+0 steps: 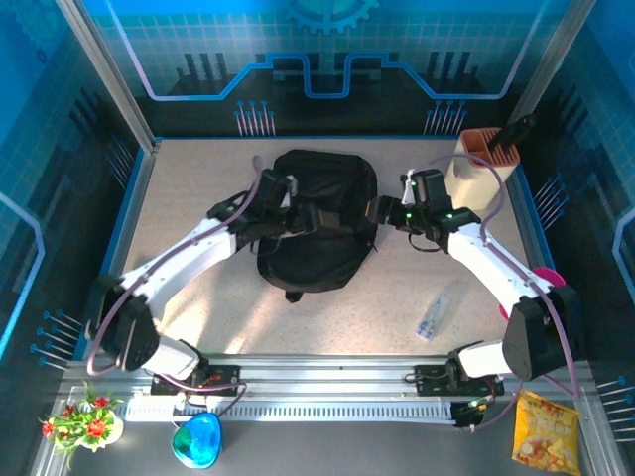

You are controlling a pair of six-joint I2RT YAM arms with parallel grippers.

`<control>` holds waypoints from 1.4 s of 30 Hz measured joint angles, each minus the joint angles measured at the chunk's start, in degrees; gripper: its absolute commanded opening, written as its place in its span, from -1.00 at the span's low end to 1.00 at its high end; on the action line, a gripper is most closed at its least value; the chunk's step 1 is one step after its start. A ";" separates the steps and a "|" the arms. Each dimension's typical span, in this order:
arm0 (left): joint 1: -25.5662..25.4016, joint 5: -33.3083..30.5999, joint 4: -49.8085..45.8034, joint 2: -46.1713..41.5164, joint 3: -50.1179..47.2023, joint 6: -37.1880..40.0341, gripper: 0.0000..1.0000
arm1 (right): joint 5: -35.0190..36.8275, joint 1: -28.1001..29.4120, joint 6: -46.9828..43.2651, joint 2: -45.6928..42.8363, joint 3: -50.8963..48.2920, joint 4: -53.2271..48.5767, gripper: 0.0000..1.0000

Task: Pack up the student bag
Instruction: Unzip the student bag at the top-center of the table.

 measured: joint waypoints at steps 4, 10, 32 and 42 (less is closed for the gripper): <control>-3.37 -3.41 -1.07 10.80 10.91 5.90 0.20 | -1.84 -3.48 0.66 -2.64 -3.34 2.43 0.62; -7.26 -10.40 -4.85 23.06 25.24 13.64 0.02 | -4.00 -7.15 1.95 -3.61 -8.33 3.93 0.62; -9.92 -35.67 -21.11 46.71 50.82 18.93 -0.32 | -7.56 -8.33 3.85 -3.91 -12.09 7.15 0.62; -10.12 -33.99 -22.71 44.92 49.86 14.97 -0.53 | -8.17 -8.33 4.11 -3.91 -12.44 7.63 0.62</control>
